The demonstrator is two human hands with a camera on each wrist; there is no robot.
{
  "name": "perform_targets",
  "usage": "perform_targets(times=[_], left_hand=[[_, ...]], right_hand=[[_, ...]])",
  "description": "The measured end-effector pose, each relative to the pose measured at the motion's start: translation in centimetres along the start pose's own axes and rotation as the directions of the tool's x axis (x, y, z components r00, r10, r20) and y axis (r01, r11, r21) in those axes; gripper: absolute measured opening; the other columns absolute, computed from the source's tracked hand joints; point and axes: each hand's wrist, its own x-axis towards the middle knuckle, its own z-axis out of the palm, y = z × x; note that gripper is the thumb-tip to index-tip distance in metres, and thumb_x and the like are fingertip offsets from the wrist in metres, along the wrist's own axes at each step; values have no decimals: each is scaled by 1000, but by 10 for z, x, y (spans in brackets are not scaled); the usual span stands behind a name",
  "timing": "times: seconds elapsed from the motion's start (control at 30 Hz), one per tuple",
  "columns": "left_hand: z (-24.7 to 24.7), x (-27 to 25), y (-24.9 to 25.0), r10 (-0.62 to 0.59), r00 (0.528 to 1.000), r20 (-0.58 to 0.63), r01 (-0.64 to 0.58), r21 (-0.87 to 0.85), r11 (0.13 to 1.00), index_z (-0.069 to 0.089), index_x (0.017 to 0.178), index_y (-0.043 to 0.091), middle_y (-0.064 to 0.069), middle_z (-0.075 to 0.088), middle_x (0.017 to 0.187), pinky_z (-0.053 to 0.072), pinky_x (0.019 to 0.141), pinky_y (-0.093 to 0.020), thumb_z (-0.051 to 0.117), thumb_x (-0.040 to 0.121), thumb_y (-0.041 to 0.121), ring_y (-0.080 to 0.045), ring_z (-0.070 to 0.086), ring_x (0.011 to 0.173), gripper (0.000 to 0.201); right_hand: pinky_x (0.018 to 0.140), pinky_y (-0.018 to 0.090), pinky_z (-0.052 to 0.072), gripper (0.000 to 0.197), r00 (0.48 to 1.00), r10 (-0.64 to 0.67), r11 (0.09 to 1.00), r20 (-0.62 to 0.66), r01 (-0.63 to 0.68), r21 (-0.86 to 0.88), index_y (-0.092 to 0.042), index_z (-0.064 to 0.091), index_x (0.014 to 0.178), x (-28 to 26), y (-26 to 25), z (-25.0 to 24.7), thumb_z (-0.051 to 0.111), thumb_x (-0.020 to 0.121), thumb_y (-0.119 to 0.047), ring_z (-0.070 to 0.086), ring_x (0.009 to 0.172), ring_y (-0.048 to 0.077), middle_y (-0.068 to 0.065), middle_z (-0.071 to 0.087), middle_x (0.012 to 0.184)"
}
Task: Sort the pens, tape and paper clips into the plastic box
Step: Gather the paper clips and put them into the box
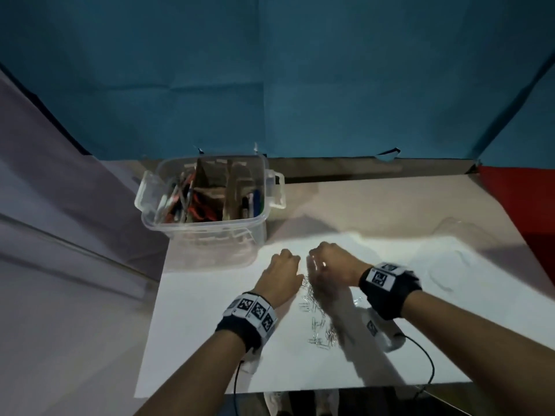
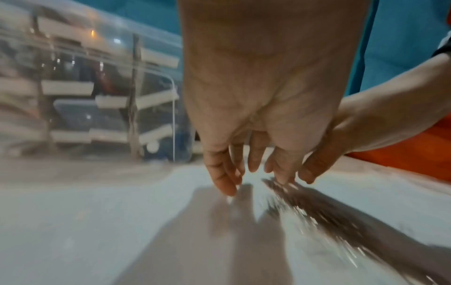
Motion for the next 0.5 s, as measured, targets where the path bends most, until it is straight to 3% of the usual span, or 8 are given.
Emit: perform_targets(times=[0.13,0.27,0.3,0.37,0.5], left_hand=[[42,-32,9,98,995,-3,-98,-5,995,52,127,14,-5,46,121,46,91,-34,50,96,19,-25,44,110,31],[54,-49,-1,96,995,-17,-97,-78,992,50,123,17,-1,41,122,48,88,-34,57,95,27,-20,42,112,31],[53,-51,-5,76,997,-27,-78,-80,994,49,121,16,-1,41,122,48,89,-34,59,94,31,-20,42,110,32],[50,-53,-10,55,998,-26,-56,-70,996,47,120,16,-1,40,120,46,86,-33,64,92,39,-18,40,105,40],[57,-55,2,40,999,-30,-41,-57,998,45,121,19,1,39,115,48,84,-36,73,84,41,-19,40,102,51]], right_hand=[[86,34,46,26,995,-98,991,22,99,-85,-13,61,113,-29,1,40,58,89,-23,47,103,23,6,50,111],[86,32,43,27,988,-154,988,-12,154,-25,-11,63,109,-50,11,36,45,92,-22,48,98,21,4,55,106],[84,31,42,27,990,-138,990,-19,138,-25,-12,63,102,-52,17,33,43,92,-25,48,95,21,3,57,103],[80,30,43,14,999,-42,999,-14,42,19,-16,61,93,-56,32,32,55,87,-26,49,91,21,2,54,98],[76,31,44,17,1000,-19,998,-24,20,63,-17,59,95,-61,26,51,62,81,-26,46,89,18,-3,43,94]])
